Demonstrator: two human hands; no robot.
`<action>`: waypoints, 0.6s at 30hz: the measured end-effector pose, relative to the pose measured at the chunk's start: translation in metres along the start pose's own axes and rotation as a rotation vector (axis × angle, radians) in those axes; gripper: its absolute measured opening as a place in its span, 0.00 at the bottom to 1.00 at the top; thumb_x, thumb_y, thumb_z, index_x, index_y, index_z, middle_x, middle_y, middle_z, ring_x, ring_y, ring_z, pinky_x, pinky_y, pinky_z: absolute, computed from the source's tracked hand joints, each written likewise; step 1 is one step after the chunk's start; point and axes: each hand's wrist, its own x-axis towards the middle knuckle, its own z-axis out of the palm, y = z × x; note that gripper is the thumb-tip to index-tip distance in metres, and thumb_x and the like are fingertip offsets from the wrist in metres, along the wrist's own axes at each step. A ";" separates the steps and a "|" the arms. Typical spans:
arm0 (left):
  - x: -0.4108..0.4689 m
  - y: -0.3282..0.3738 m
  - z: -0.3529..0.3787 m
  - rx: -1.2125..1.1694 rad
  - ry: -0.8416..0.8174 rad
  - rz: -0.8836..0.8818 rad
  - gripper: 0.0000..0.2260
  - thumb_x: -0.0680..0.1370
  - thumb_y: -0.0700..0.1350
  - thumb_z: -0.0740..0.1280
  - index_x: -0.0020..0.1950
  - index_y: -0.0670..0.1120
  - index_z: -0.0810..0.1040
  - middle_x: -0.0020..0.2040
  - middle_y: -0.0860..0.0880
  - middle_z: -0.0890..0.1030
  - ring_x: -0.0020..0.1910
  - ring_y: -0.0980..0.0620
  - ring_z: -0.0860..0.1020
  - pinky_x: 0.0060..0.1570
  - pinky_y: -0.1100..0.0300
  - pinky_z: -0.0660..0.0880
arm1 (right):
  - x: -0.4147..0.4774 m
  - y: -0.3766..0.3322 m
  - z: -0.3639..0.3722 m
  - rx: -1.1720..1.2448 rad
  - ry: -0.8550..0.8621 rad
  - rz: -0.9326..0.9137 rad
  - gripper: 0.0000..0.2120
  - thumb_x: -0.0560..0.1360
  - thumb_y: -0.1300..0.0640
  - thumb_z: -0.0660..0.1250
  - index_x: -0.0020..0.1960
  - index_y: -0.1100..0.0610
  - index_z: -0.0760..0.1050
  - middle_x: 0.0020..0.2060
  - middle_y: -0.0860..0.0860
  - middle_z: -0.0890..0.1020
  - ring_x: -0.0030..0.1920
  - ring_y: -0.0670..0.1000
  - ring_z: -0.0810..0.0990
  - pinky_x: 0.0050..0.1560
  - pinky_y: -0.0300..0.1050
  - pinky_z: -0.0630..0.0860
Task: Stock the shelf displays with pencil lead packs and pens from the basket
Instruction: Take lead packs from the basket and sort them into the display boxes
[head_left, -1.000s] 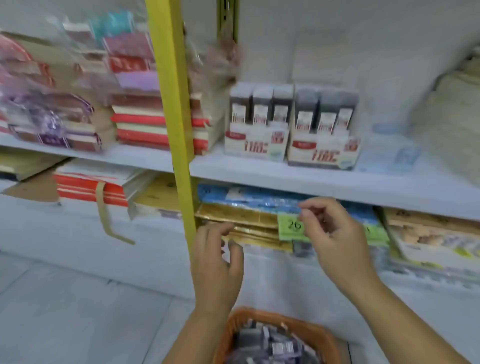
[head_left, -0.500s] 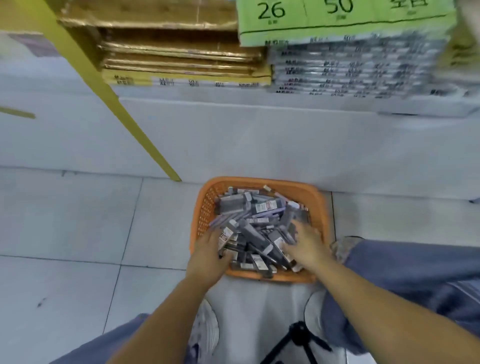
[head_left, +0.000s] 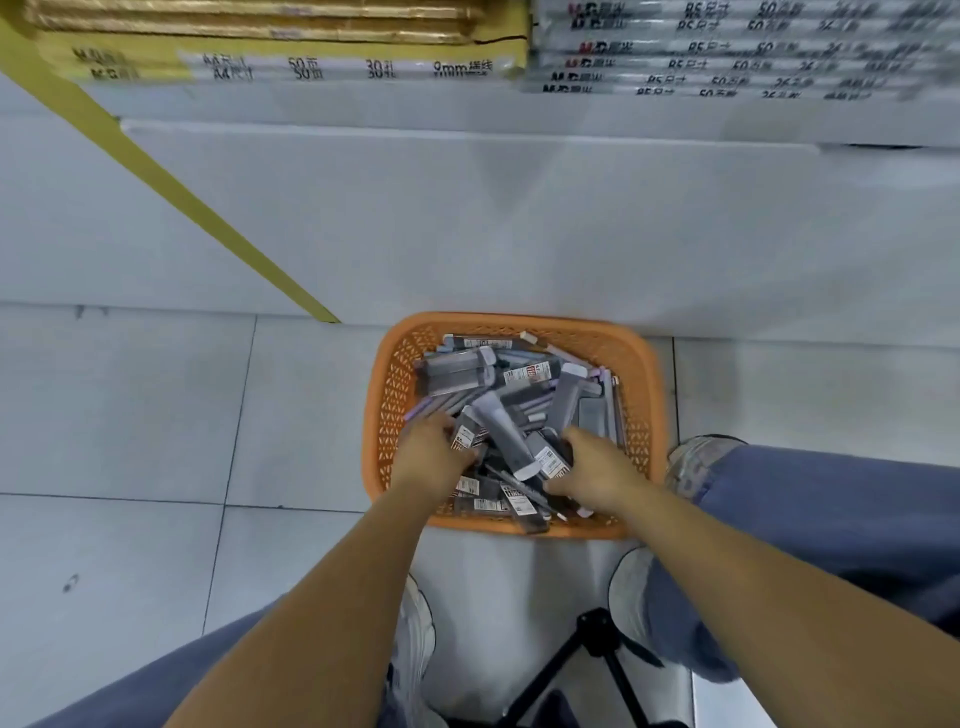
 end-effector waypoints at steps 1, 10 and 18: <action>0.000 -0.001 0.000 -0.026 0.013 -0.013 0.09 0.76 0.46 0.73 0.54 0.45 0.79 0.41 0.49 0.79 0.33 0.57 0.73 0.31 0.62 0.67 | 0.000 -0.001 -0.001 0.042 0.002 0.018 0.27 0.67 0.52 0.77 0.60 0.55 0.70 0.53 0.51 0.77 0.52 0.54 0.77 0.46 0.46 0.74; 0.005 0.009 -0.003 -0.456 -0.045 -0.185 0.12 0.80 0.43 0.67 0.63 0.46 0.71 0.39 0.46 0.83 0.28 0.55 0.77 0.21 0.65 0.69 | 0.002 0.006 -0.005 0.394 -0.078 0.080 0.19 0.70 0.60 0.75 0.59 0.54 0.75 0.53 0.52 0.82 0.48 0.51 0.81 0.44 0.43 0.77; 0.028 0.046 0.015 -0.198 0.041 -0.092 0.19 0.74 0.54 0.74 0.57 0.44 0.77 0.35 0.52 0.77 0.32 0.53 0.76 0.29 0.60 0.69 | 0.004 0.014 -0.004 0.651 -0.094 0.175 0.15 0.70 0.65 0.73 0.53 0.51 0.76 0.47 0.52 0.84 0.45 0.55 0.83 0.34 0.45 0.79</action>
